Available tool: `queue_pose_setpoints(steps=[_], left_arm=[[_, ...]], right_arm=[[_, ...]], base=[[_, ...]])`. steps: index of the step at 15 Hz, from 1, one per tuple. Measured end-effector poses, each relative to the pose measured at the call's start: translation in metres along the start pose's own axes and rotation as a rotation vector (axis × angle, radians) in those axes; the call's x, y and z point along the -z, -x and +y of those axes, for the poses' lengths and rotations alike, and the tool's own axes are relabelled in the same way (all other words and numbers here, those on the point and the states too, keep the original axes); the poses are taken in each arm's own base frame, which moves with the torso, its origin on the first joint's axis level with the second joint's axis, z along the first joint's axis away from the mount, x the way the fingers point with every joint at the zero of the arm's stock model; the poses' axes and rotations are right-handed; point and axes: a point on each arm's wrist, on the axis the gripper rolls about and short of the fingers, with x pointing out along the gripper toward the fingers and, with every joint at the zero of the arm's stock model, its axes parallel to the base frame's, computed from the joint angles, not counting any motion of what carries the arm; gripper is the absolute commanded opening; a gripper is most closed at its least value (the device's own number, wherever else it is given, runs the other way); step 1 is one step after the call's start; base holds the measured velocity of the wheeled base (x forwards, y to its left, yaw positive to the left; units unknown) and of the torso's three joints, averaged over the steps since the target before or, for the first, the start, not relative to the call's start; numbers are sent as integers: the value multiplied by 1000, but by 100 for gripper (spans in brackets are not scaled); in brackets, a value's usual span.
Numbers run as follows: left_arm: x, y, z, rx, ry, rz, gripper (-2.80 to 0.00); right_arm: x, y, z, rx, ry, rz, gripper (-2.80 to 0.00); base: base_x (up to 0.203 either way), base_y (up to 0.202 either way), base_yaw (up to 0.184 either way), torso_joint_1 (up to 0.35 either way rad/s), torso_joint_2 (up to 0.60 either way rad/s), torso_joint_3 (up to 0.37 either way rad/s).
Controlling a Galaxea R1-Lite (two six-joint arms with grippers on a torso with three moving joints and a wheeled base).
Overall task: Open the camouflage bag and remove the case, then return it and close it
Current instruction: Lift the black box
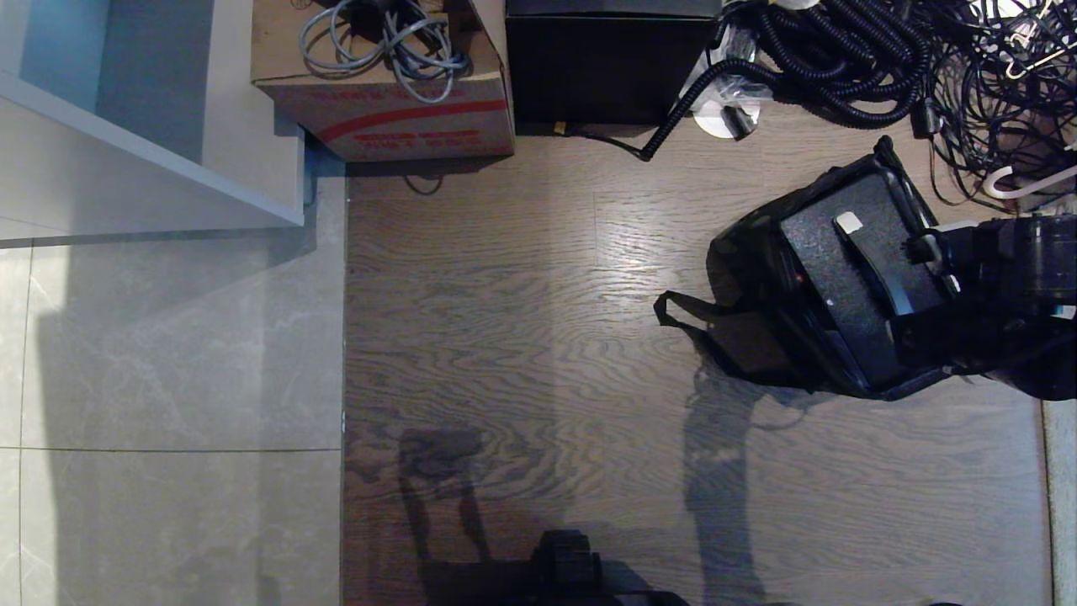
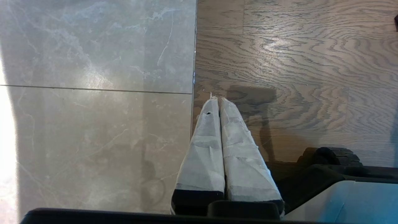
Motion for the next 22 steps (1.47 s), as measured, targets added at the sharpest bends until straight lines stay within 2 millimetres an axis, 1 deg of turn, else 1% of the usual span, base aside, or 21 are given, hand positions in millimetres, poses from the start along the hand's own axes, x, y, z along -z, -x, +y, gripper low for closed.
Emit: queue_pose_setpoints(steps=[2,4,5,8,9,12,13,14,16,20,22], left_arm=[[0,0,0,0,0,0,-280],[0,0,0,0,0,0,-280],[0,0,0,0,0,0,-280],[0,0,0,0,0,0,-280],[0,0,0,0,0,0,-280],[0,0,0,0,0,0,-280],[0,0,0,0,0,0,-280],[0,0,0,0,0,0,-280],[0,0,0,0,0,0,-280],[0,0,0,0,0,0,-280],[0,0,0,0,0,0,-280]], right_arm=[[3,-10,-21,-121,-133,15,-280],[-1,-20,-44,-194,-264,-14,-280],[-6,-23,-51,-210,-341,-42,-280],[-30,-32,-67,-199,-611,-165,-280],[-34,-36,-76,-186,-674,-205,-280],[-47,-49,-99,-194,-746,-301,-280],[-53,-56,-106,-187,-774,-327,-280],[-56,-66,-111,-179,-800,-345,-280],[-58,-92,-114,-174,-845,-363,-280],[-66,-158,-117,-175,-936,-430,-280],[-56,-190,-114,-153,-962,-409,-280]], base=[[0,0,0,0,0,0],[0,0,0,0,0,0],[0,0,0,0,0,0],[0,0,0,0,0,0],[0,0,0,0,0,0],[0,0,0,0,0,0],[0,0,0,0,0,0],[0,0,0,0,0,0],[0,0,0,0,0,0],[0,0,0,0,0,0],[0,0,0,0,0,0]])
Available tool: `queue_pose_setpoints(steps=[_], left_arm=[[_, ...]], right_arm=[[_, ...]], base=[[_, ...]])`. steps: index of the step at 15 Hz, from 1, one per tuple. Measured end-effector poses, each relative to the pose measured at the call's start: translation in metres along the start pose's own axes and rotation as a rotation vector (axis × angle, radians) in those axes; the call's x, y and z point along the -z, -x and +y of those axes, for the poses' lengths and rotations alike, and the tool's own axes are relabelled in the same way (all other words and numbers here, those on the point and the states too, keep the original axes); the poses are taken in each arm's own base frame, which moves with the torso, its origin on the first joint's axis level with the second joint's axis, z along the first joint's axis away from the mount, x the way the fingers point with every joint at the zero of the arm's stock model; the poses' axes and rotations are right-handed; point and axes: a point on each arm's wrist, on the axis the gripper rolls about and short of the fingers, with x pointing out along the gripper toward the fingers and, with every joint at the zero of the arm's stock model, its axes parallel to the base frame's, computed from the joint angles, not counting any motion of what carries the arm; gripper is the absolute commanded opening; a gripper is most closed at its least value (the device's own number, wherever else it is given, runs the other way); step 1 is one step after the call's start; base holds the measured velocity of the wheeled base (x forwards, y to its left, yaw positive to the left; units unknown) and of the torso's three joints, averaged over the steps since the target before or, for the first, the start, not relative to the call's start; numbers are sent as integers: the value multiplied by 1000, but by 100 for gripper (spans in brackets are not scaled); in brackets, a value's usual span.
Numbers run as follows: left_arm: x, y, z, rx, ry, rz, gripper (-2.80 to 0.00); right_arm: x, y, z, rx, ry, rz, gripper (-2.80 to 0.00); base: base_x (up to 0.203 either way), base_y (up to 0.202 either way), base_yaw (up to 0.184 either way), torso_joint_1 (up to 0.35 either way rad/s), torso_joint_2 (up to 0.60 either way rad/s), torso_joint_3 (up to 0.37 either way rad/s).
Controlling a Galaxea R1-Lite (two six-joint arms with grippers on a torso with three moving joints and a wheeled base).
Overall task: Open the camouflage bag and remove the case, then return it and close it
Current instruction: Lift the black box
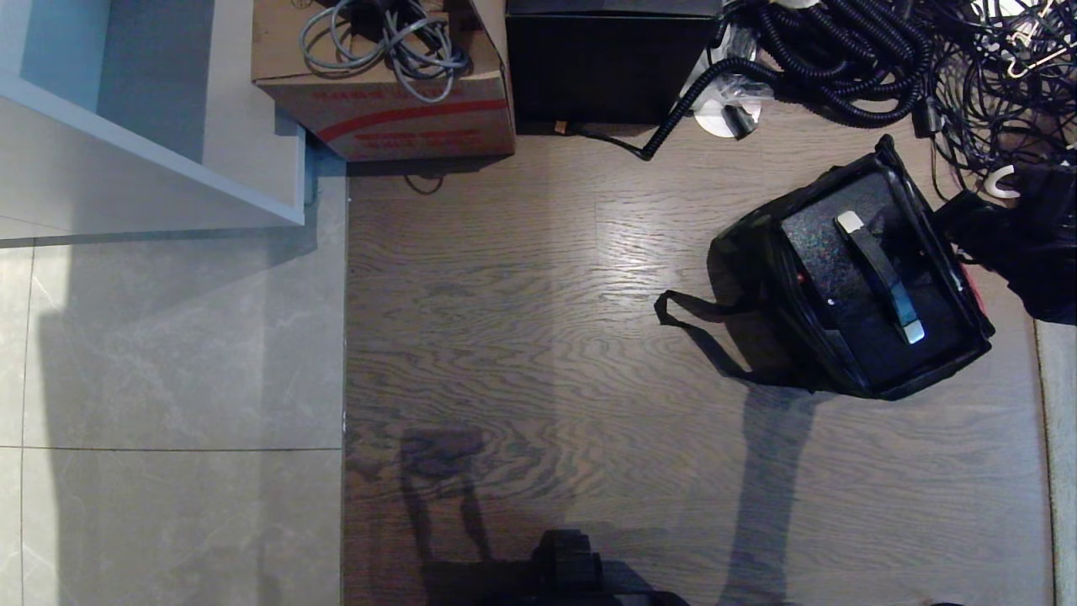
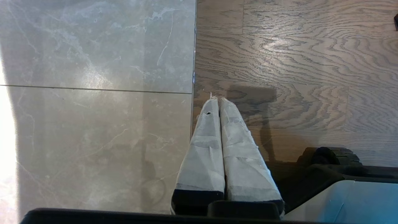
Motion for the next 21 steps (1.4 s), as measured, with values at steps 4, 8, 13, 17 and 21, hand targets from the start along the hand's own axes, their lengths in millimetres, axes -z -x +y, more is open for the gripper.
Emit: queue_pose_setpoints(steps=[4,8,13,17,21], left_arm=[[0,0,0,0,0,0,-280],[0,0,0,-1,0,0,-280],[0,0,0,0,0,0,-280],[0,0,0,0,0,0,-280],[0,0,0,0,0,0,-280]], right_arm=[[42,-14,-2,73,-138,168,-280],[82,10,73,3,-266,375,-280],[114,63,142,-72,-275,520,-280],[83,75,141,-100,-227,467,-280],[58,109,132,-134,-27,443,-280]], base=[[0,0,0,0,0,0],[0,0,0,0,0,0],[0,0,0,0,0,0],[0,0,0,0,0,0],[0,0,0,0,0,0]])
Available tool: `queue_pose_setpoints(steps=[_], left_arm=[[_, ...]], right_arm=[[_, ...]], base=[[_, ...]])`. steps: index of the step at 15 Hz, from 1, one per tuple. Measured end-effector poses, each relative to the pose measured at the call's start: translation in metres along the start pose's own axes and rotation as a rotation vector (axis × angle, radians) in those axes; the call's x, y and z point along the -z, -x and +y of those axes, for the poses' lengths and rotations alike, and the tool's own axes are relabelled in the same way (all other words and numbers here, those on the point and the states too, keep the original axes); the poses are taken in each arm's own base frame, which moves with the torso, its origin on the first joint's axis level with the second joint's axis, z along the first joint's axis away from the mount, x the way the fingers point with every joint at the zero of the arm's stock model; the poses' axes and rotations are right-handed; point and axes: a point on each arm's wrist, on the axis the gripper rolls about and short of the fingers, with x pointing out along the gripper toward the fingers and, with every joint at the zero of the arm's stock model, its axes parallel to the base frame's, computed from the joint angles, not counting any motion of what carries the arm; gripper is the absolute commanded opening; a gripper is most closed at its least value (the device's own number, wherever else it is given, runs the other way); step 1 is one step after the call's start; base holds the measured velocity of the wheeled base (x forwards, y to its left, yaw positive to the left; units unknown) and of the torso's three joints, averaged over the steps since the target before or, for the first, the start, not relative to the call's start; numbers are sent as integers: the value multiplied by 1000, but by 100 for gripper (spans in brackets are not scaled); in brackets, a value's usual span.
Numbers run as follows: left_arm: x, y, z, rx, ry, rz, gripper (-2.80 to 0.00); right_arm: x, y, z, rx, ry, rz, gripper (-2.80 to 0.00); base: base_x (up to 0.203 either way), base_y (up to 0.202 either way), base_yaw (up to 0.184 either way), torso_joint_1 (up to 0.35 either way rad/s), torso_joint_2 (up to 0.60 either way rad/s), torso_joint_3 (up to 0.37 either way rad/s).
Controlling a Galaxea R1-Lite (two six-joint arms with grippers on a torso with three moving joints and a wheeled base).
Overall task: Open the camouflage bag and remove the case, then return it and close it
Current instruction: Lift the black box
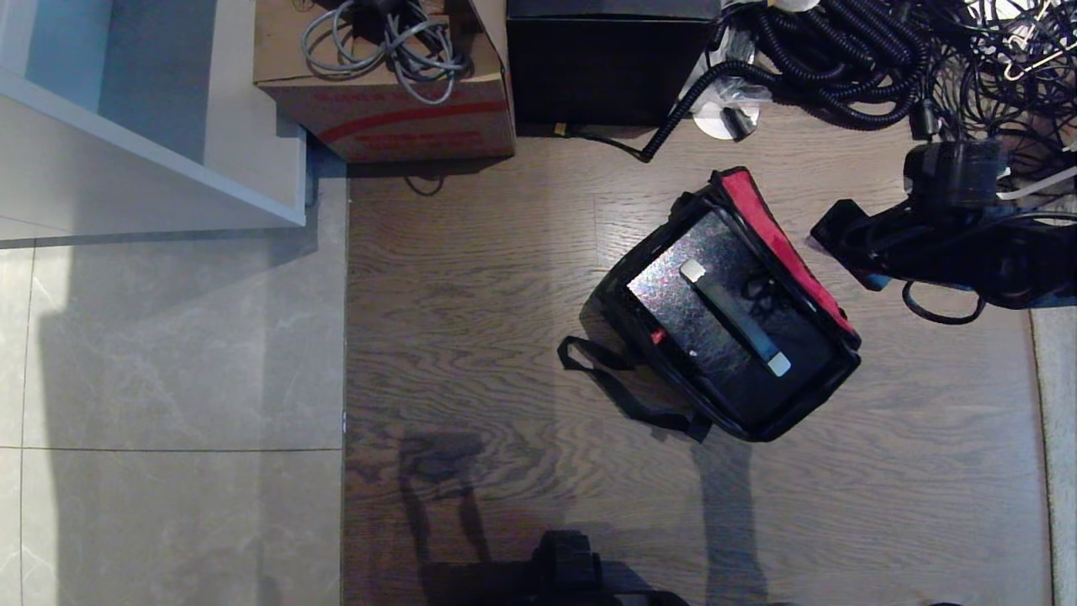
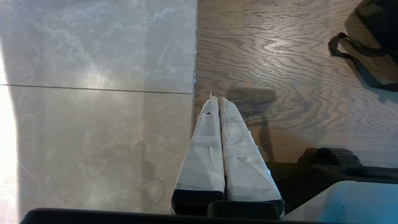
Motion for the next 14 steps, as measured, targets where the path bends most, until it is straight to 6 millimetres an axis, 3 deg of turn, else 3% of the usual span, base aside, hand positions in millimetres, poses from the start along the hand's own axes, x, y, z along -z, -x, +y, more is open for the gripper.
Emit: queue_pose_setpoints(steps=[3,4,9,14], left_arm=[[0,0,0,0,0,0,-280],[0,0,0,0,0,0,-280],[0,0,0,0,0,0,-280],[0,0,0,0,0,0,-280]], right_arm=[[13,38,9,-34,161,31,-280],[20,52,19,-77,210,48,0],[90,100,41,-187,573,154,0],[131,104,45,-130,923,84,0]], base=[[0,0,0,0,0,0],[0,0,0,0,0,0],[0,0,0,0,0,0],[0,0,0,0,0,0]])
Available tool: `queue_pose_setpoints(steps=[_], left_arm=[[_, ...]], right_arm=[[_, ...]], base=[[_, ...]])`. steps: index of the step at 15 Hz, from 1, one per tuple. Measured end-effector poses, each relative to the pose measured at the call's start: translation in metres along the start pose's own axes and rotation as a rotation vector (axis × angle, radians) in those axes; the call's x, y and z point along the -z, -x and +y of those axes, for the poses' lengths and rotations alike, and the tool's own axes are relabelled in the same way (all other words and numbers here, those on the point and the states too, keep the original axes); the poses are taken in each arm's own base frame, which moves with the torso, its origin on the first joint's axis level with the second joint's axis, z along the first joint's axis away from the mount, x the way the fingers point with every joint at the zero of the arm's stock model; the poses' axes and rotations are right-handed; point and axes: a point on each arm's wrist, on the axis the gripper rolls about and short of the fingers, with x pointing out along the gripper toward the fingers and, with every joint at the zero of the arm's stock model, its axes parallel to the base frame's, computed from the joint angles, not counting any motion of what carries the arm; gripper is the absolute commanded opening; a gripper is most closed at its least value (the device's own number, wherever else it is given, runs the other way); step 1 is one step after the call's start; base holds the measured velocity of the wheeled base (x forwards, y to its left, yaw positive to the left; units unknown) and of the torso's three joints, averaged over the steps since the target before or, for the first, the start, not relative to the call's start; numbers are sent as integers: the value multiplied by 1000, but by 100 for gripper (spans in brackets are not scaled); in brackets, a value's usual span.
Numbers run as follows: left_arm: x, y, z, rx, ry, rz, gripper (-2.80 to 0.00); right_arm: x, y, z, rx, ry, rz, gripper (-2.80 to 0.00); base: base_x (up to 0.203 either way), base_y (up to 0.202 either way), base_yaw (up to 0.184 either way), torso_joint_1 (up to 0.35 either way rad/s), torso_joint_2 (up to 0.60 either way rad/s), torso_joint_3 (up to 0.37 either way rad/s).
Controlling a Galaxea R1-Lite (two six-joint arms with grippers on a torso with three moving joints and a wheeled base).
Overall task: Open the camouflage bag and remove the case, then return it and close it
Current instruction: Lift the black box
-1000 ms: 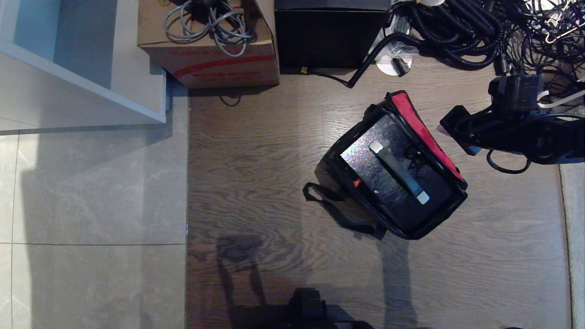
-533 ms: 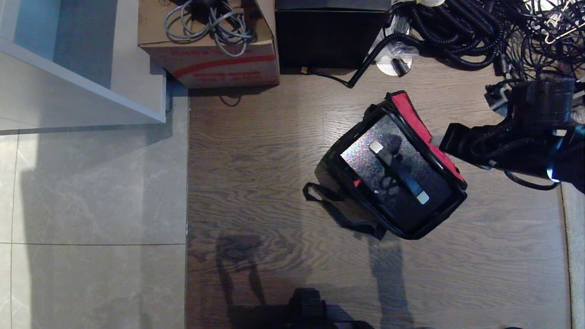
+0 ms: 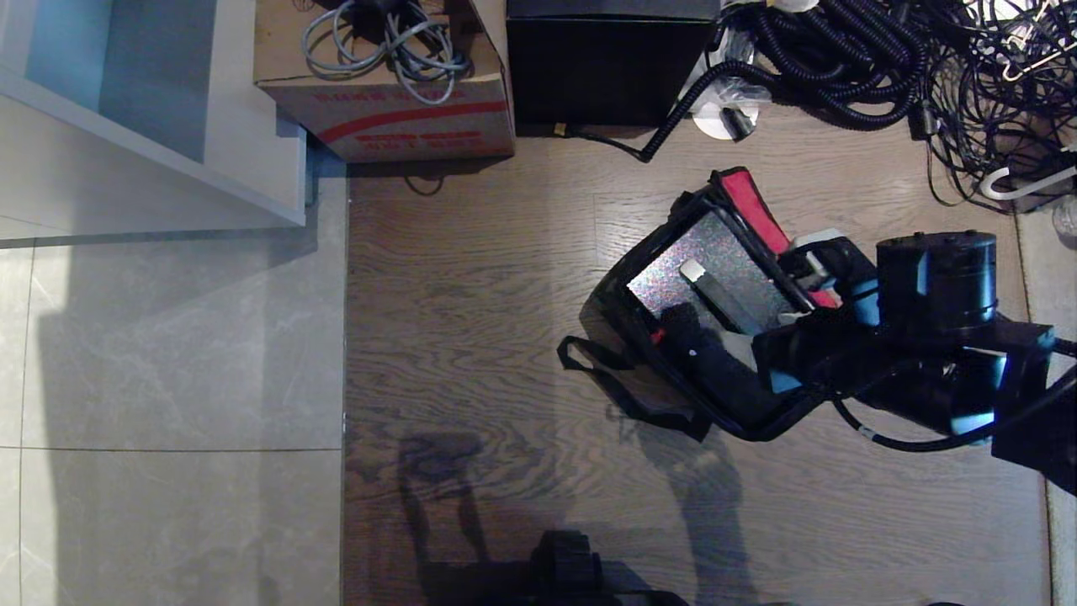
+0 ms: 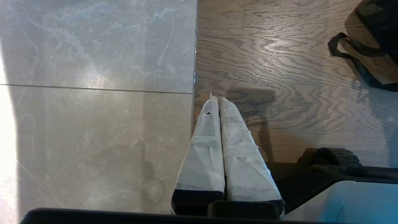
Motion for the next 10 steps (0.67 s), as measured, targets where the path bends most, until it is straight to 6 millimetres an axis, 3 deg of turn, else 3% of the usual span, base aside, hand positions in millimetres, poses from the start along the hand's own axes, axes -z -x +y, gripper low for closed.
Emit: queue_pose_setpoints(steps=[3,6,10], left_arm=[[0,0,0,0,0,0,-280],[0,0,0,0,0,0,-280],[0,0,0,0,0,0,-280]], right_arm=[[4,-11,14,176,80,-50,0],[13,-18,25,371,273,21,0],[24,-32,46,377,518,104,0]], base=[[0,0,0,0,0,0],[0,0,0,0,0,0],[0,0,0,0,0,0]])
